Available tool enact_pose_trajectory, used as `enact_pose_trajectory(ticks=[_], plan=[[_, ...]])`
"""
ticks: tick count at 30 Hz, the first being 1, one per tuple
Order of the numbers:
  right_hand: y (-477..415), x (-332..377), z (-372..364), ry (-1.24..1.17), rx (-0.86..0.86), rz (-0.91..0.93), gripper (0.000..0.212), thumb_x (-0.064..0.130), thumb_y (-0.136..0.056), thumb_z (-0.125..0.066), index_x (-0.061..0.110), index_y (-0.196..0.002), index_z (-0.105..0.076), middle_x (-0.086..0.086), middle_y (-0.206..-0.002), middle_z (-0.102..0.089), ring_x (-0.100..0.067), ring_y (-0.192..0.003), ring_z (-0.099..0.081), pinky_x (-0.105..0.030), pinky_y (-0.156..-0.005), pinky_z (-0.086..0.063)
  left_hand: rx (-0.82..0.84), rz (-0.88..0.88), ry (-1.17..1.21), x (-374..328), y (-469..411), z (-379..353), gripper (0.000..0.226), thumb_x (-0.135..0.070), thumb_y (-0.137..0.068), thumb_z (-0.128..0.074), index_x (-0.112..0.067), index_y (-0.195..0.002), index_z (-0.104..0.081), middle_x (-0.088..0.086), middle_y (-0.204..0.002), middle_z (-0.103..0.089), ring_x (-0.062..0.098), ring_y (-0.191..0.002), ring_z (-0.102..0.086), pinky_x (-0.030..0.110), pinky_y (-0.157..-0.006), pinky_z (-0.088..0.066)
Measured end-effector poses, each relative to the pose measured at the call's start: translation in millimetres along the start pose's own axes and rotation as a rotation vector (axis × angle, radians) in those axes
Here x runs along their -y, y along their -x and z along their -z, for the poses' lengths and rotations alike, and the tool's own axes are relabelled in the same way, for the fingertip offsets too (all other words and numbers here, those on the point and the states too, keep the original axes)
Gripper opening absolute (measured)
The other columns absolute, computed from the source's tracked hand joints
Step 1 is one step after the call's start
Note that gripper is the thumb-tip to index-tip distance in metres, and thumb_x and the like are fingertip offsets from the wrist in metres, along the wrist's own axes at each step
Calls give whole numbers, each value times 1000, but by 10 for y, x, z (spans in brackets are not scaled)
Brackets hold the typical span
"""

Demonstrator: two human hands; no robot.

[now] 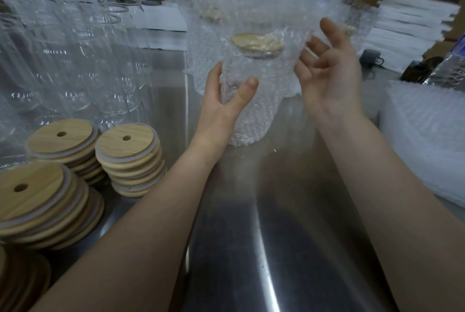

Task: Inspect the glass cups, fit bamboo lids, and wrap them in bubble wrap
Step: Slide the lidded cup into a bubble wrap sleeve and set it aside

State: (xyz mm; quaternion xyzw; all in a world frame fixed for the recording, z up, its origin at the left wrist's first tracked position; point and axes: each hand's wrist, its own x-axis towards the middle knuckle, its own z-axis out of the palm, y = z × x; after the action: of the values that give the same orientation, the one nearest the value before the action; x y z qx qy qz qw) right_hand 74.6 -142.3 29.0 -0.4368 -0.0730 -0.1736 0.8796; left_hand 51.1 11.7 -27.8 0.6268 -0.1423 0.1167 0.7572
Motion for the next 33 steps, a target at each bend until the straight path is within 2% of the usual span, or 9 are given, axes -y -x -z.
enact_pose_trajectory(ticks=[2, 5, 8, 10, 15, 20, 26, 31, 33], plan=[[17, -61, 21, 180, 81, -85, 56, -12, -85, -30, 10, -132, -51, -13, -115, -63, -22, -99, -63, -32, -83, -55, -25, 1, 1, -1, 6, -5, 87, -50, -76, -67, -13, -148, -33, 7, -149, -44, 20, -138, -43, 46, -114, -37], [68, -166, 23, 364, 230, -242, 37, -7, -85, -35, 16, -97, -62, 0, -80, -60, -9, -68, -56, -23, -60, -44, -76, -11, 25, 29, 1, 5, 60, -36, -83, -63, -11, -134, -43, 10, -133, -57, 20, -122, -58, 43, -105, -48], [72, -248, 74, 541, 265, -307, 47, -16, -79, -32, 17, -75, -64, -5, -75, -53, -13, -63, -47, -27, -61, -38, -89, -10, 20, 34, -27, 3, 35, -37, -84, -62, -20, -114, -55, 7, -120, -65, 19, -112, -64, 41, -100, -51], [72, -271, 144, 595, 299, -337, 61, -25, -76, -28, 15, -92, -71, -7, -87, -65, -24, -81, -57, -37, -75, -46, -108, 9, -8, 36, -43, 3, 31, -43, -84, -62, -25, -108, -61, 3, -118, -67, 17, -111, -65, 43, -102, -49], [70, -297, 306, 811, 532, -408, 77, -37, -72, -36, 1, -138, -45, -15, -136, -57, -24, -123, -56, -38, -102, -45, -145, 53, -1, 37, -36, -9, 66, -63, -72, -64, -15, -117, -59, 7, -120, -67, 20, -113, -64, 47, -102, -49], [22, -339, 309, 1198, 610, -294, 51, -22, -73, -63, 0, -119, -57, -8, -101, -65, -16, -90, -62, -33, -85, -52, -121, 118, 6, 11, -22, 4, 109, -75, -61, -62, -5, -142, -43, 12, -142, -53, 25, -129, -53, 48, -109, -42], [51, -364, 284, 1184, 586, -227, 45, -22, -72, -63, 13, -101, -64, 3, -82, -66, 4, -65, -60, -15, -67, -50, -101, 83, 21, -1, 9, 8, 99, -72, -66, -62, -9, -141, -46, 10, -140, -55, 25, -128, -54, 49, -109, -42], [97, -294, 184, 895, 454, -208, 61, -29, -79, -43, -2, -133, -49, -24, -130, -60, -30, -119, -59, -46, -97, -48, -141, 11, 41, -55, 36, -17, 59, -48, -84, -62, -7, -127, -56, 13, -128, -63, 27, -123, -58, 52, -107, -43], [99, -249, 138, 667, 403, -204, 62, -25, -80, -35, 0, -135, -47, -24, -128, -58, -31, -114, -56, -46, -87, -43, -186, -22, 57, -93, 43, -36, 50, -37, -88, -58, -4, -125, -56, 14, -126, -63, 27, -122, -58, 51, -108, -43]])
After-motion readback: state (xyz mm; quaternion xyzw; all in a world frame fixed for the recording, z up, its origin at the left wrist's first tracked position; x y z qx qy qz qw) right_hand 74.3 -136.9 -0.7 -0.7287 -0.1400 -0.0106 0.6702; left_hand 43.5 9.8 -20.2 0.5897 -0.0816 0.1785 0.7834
